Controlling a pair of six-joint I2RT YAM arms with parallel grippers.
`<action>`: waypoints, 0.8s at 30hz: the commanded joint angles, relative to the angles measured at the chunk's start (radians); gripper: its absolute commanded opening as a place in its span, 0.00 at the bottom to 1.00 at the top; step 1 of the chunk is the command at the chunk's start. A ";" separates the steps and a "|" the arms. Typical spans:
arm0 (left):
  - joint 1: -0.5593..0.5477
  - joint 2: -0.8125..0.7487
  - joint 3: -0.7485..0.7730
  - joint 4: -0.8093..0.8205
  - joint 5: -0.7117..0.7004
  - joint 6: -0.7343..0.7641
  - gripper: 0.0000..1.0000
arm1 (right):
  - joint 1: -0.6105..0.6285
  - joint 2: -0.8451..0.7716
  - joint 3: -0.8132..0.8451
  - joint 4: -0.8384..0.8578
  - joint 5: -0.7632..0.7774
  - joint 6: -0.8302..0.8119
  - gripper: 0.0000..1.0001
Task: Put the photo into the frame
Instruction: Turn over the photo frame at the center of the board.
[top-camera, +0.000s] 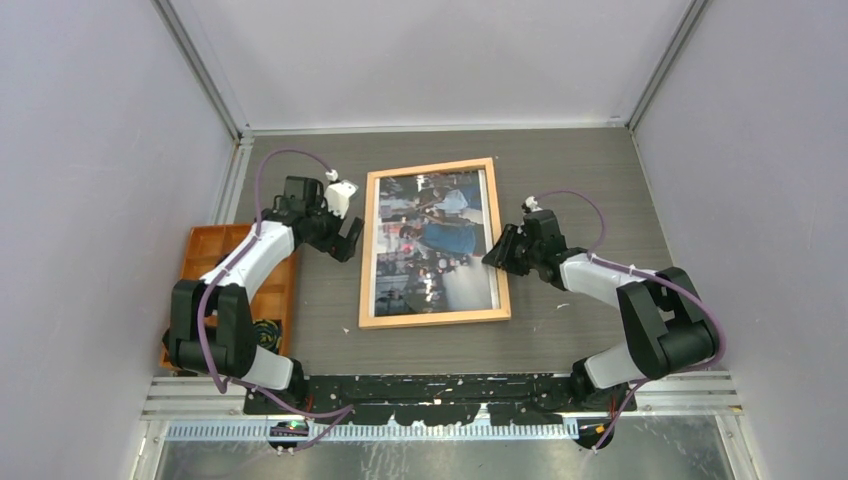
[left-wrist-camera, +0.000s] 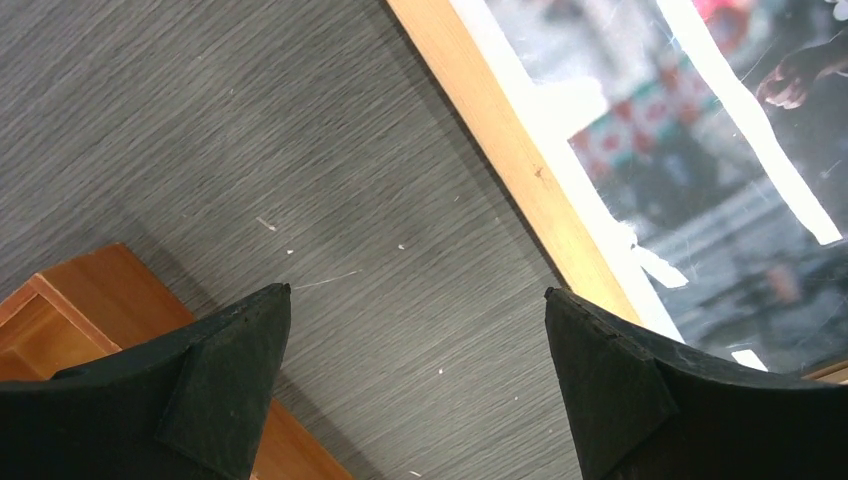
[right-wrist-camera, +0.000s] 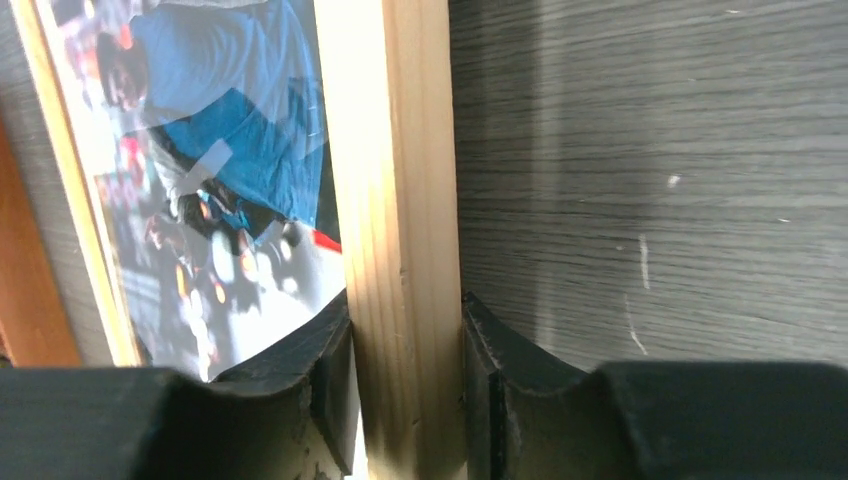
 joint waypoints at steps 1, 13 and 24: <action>0.004 -0.021 -0.010 0.069 -0.007 -0.030 1.00 | -0.005 -0.010 0.012 -0.116 0.168 -0.027 0.45; 0.022 -0.023 -0.022 0.116 0.020 -0.049 1.00 | -0.012 -0.183 0.040 -0.014 0.074 -0.103 1.00; 0.022 0.037 -0.128 0.513 -0.170 -0.272 1.00 | -0.077 -0.168 0.075 0.042 0.830 -0.279 1.00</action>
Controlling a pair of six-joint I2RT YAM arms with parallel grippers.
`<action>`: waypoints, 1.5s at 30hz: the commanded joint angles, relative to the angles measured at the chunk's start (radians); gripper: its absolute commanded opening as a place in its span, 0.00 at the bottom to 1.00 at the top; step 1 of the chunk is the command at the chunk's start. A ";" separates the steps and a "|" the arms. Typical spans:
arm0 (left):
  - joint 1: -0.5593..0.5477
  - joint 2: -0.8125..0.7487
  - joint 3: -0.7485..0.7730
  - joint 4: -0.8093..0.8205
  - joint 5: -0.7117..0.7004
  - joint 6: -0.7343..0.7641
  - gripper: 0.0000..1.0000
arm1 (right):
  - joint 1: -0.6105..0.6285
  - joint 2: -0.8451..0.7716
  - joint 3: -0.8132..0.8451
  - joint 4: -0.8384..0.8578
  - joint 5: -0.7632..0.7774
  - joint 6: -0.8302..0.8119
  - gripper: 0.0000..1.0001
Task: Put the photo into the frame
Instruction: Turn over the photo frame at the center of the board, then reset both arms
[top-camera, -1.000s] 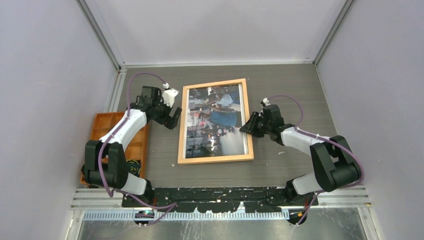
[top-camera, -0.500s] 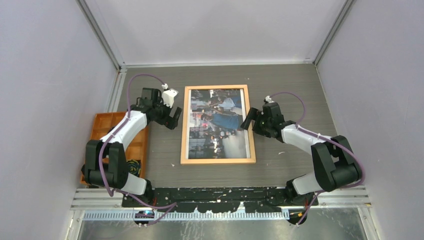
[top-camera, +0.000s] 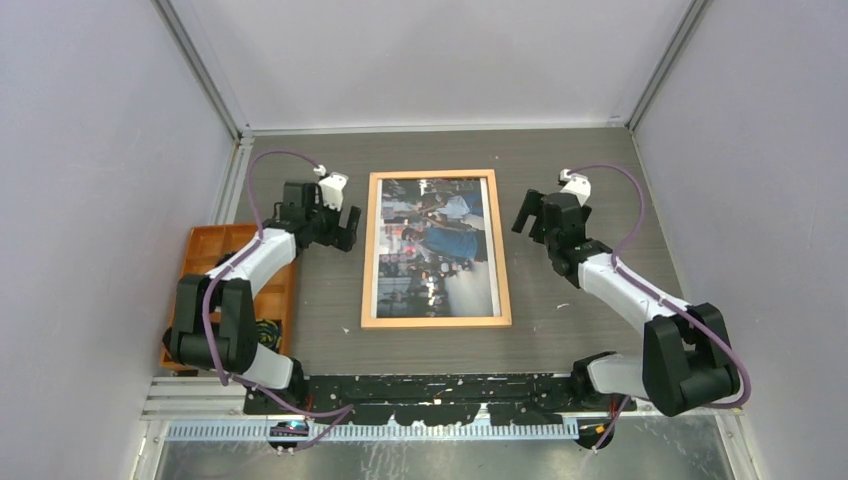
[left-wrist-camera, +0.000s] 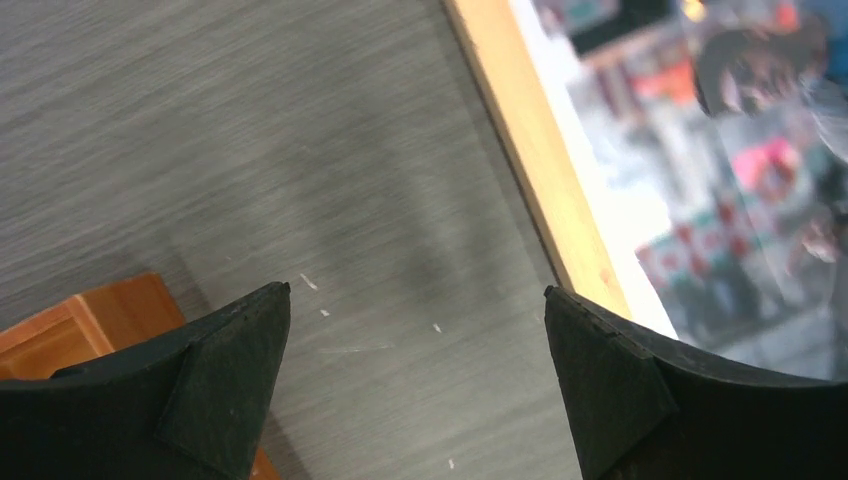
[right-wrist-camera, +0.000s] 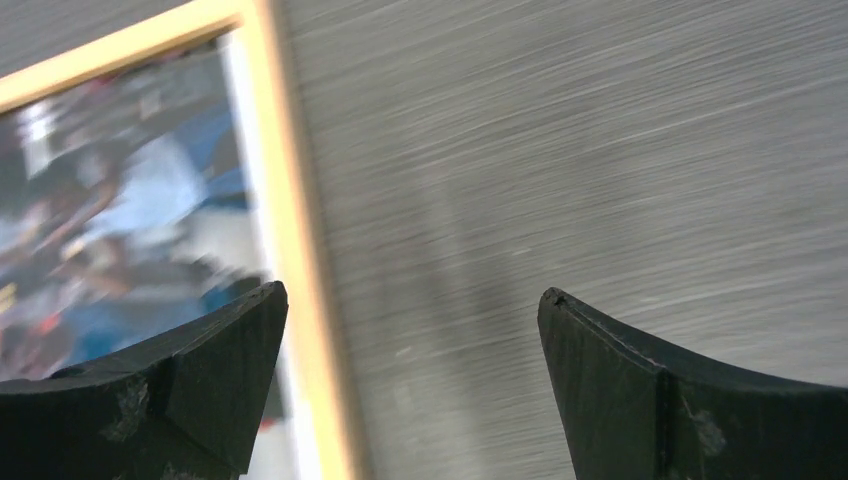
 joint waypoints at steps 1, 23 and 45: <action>0.005 0.032 -0.061 0.330 -0.190 -0.157 1.00 | -0.065 0.027 -0.018 0.128 0.399 -0.095 1.00; 0.055 0.079 -0.683 1.457 -0.139 -0.097 1.00 | -0.376 0.167 -0.498 1.108 0.207 -0.131 1.00; 0.070 0.083 -0.525 1.185 -0.356 -0.202 1.00 | -0.298 0.289 -0.346 0.969 0.150 -0.262 1.00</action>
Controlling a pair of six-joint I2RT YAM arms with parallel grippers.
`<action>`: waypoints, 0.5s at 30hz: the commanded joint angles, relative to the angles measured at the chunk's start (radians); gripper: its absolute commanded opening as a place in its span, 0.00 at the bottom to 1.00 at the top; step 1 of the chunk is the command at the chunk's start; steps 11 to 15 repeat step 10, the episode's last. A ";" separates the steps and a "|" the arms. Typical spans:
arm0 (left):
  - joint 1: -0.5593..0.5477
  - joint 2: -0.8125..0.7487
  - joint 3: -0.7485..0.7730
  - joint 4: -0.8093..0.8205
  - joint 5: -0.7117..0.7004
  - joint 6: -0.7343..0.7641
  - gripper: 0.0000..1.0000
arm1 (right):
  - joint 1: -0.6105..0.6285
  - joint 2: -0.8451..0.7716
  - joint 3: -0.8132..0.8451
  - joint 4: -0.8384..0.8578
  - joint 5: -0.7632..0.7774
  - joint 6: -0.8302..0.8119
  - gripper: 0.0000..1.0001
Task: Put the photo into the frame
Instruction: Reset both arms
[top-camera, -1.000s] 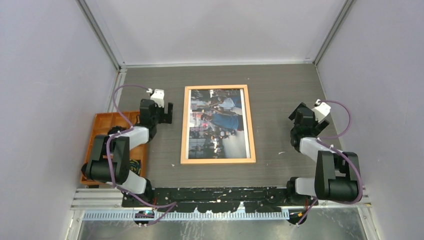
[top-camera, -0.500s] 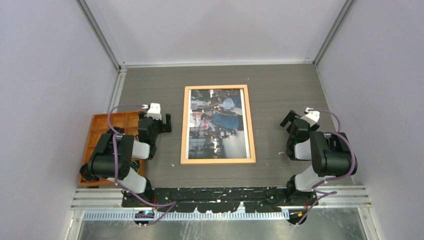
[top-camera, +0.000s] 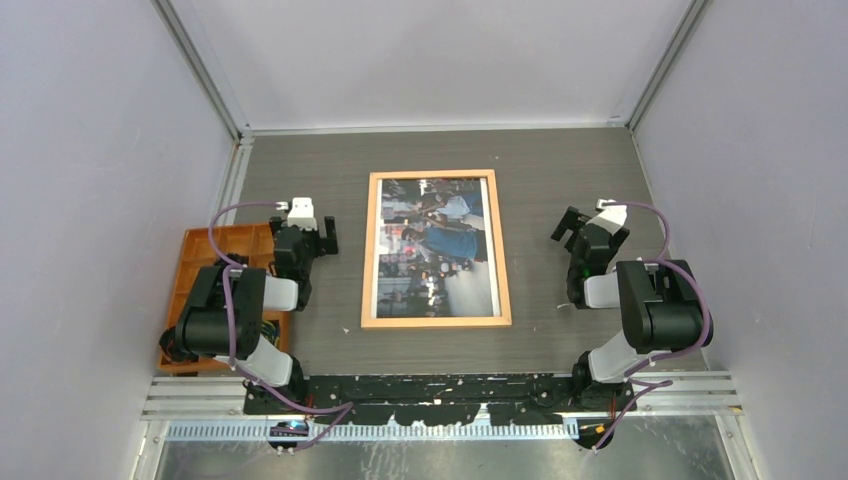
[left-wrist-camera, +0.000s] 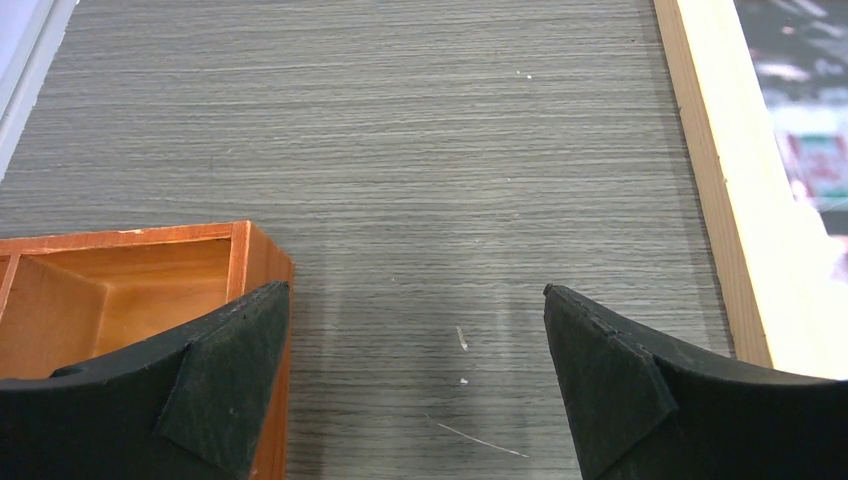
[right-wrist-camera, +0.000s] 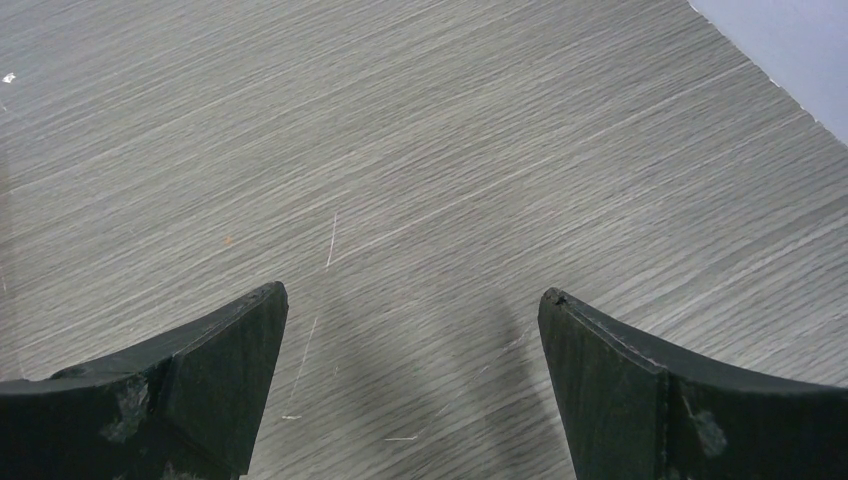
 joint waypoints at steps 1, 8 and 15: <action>0.005 -0.005 0.001 0.029 -0.023 -0.005 1.00 | -0.002 -0.008 0.001 0.036 0.017 -0.018 1.00; 0.003 -0.002 0.008 0.018 -0.022 -0.005 1.00 | -0.001 -0.008 0.001 0.036 0.017 -0.017 1.00; 0.004 -0.006 0.002 0.024 -0.020 -0.005 1.00 | -0.002 -0.008 0.001 0.036 0.017 -0.018 1.00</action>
